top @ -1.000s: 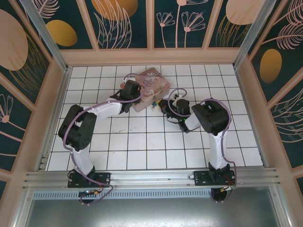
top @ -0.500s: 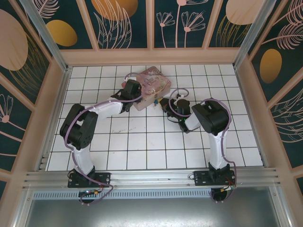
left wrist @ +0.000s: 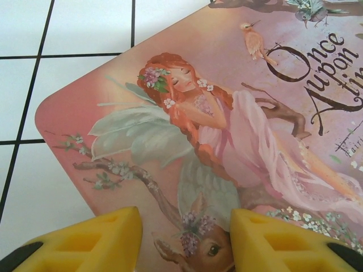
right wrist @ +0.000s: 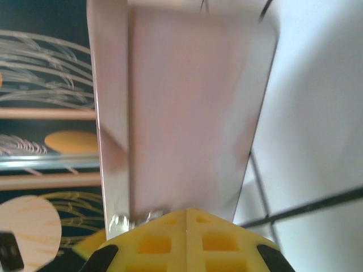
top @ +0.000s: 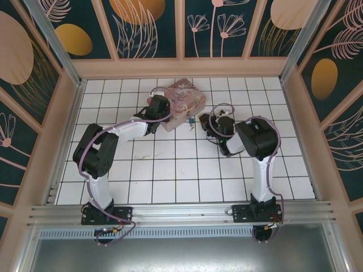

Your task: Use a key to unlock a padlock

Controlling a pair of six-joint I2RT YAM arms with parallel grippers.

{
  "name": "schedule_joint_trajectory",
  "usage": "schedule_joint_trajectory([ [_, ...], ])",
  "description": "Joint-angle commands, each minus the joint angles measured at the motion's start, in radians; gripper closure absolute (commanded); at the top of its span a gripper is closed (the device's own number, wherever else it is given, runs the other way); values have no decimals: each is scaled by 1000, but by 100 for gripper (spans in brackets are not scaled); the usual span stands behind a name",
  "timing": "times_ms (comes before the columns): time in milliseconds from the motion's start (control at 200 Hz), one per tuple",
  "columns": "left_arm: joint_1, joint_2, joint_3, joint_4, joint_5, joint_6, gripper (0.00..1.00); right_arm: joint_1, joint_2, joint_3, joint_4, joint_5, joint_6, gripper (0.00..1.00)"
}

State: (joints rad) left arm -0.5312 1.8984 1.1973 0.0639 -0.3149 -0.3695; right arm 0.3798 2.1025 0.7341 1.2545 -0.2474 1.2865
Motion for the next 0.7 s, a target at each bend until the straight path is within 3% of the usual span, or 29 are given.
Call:
schedule_joint_trajectory([
  [0, 12, 111, -67, -236, 62, -8, 53, -23, -34, 18, -8, 30, -60, 100],
  [255, 12, 106, -73, -231, 74, -8, 54, -22, -36, 10, 25, -23, -81, 100],
  [440, 11, 106, -65, -229, 92, -9, 54, -14, -70, -6, -40, -105, -204, 100],
  [696, 12, 101, -64, -230, 101, -6, 54, 30, -117, -17, -223, -135, -385, 67],
])
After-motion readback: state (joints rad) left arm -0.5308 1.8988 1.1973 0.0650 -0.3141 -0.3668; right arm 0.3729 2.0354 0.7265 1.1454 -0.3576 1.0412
